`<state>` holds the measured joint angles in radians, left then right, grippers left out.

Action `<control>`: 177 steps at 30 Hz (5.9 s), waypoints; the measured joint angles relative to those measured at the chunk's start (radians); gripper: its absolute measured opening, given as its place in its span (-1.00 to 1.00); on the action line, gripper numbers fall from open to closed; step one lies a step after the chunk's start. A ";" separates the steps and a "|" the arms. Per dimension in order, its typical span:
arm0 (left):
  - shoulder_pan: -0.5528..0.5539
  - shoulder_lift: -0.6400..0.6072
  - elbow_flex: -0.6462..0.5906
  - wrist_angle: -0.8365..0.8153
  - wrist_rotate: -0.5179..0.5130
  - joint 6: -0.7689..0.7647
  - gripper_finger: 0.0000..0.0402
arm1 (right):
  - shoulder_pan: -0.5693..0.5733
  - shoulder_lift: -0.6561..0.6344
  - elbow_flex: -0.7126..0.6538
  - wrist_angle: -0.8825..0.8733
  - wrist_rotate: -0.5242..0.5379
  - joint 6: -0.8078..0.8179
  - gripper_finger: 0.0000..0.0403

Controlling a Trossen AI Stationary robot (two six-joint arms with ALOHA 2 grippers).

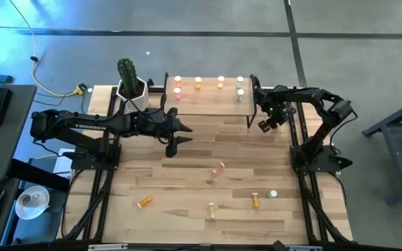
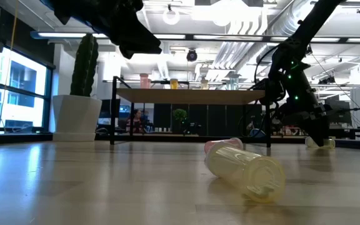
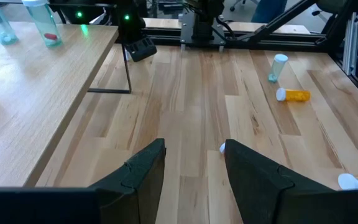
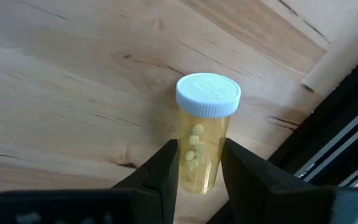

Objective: Pick and place medicine bottles onto shelf by color
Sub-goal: Put the top yellow pill bottle aligned with the other yellow pill bottle on the shelf

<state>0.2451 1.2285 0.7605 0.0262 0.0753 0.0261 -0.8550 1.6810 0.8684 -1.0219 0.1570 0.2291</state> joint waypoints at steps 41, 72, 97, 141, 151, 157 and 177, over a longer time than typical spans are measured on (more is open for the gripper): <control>0.000 0.000 0.000 0.001 0.000 -0.021 -0.21 | -0.002 -0.681 0.000 -0.048 -0.053 0.079 -0.50; 0.000 0.038 0.000 0.131 -0.001 -0.154 0.07 | 0.619 -0.712 0.000 0.696 -0.312 -0.061 -0.50; -0.064 0.042 0.000 0.323 0.041 -0.076 0.10 | 0.816 -0.299 0.000 1.311 -0.324 -0.211 -0.50; -0.063 0.042 0.000 0.367 0.026 -0.093 -0.31 | 0.816 -0.180 0.000 1.581 -0.276 -0.274 -0.50; -0.063 0.043 0.000 0.398 0.026 -0.093 -0.33 | 0.816 -0.180 0.000 1.602 -0.274 -0.271 -0.50; -0.063 0.043 0.000 0.398 0.026 -0.093 -0.47 | 0.816 -0.180 0.000 1.613 -0.274 -0.271 -0.50; -0.063 0.043 0.000 0.394 0.020 -0.094 -0.59 | 0.816 -0.181 0.000 1.600 -0.274 -0.271 -0.42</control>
<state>0.1818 1.2713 0.7601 0.4202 0.0950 -0.0675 -0.0391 1.5002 0.8684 0.5784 -0.1173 -0.0415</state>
